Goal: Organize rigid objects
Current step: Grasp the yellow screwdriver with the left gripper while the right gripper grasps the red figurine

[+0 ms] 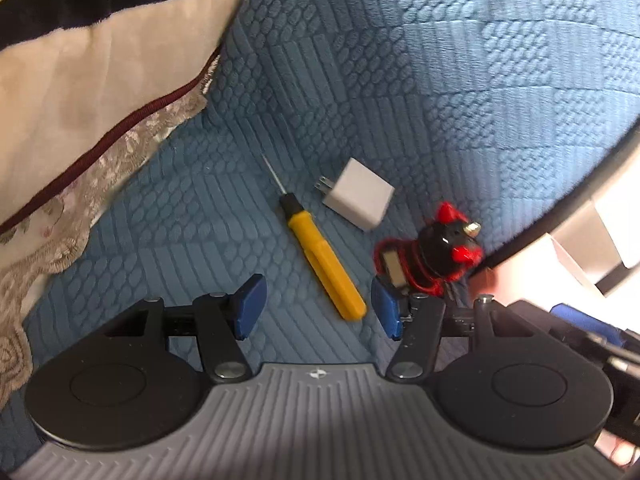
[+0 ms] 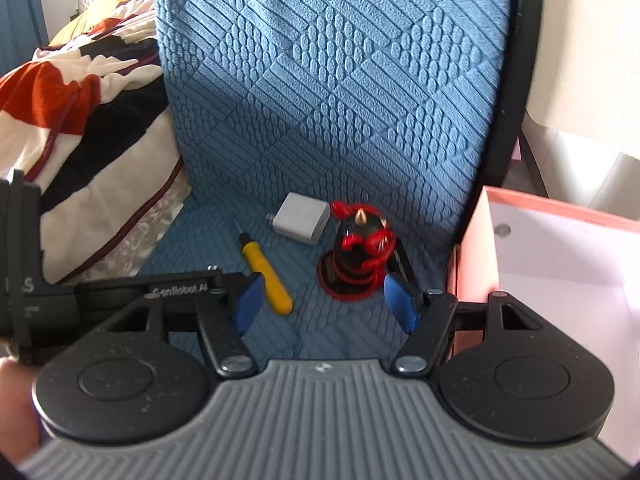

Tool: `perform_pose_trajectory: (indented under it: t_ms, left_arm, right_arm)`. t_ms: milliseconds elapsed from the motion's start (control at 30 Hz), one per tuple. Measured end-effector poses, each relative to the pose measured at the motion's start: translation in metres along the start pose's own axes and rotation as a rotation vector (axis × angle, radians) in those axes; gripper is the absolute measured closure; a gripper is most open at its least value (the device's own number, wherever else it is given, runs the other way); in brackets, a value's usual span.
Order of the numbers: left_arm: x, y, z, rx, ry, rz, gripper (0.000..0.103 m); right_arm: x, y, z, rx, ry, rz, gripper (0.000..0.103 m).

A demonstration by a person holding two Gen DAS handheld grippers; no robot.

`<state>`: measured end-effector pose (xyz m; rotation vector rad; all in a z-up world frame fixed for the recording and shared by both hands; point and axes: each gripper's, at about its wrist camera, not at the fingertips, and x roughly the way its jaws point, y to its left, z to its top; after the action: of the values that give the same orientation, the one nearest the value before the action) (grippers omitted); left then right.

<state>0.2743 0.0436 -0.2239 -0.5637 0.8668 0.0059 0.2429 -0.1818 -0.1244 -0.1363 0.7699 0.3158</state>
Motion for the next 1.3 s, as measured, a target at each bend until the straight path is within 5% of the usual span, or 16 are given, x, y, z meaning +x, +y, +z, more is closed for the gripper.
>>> perform_pose_trajectory:
  t_ms: [433, 533, 1067, 1300]
  left_arm:
    - [0.024, -0.003, 0.010, -0.034, -0.062, 0.105, 0.039]
    - [0.033, -0.008, 0.009, -0.008, -0.053, 0.124, 0.031]
    - [0.058, -0.020, 0.003, 0.066, -0.029, 0.189, 0.031]
    - [0.069, -0.038, 0.003, 0.172, -0.014, 0.233, 0.033]
  right_arm:
    - [0.054, -0.003, 0.043, -0.051, -0.008, -0.012, 0.035]
    - [0.067, 0.003, 0.048, -0.076, 0.008, -0.006, 0.035]
    - [0.128, 0.009, 0.044, -0.104, 0.128, -0.092, 0.033]
    - [0.142, 0.007, 0.039, -0.104, 0.125, -0.119, 0.048]
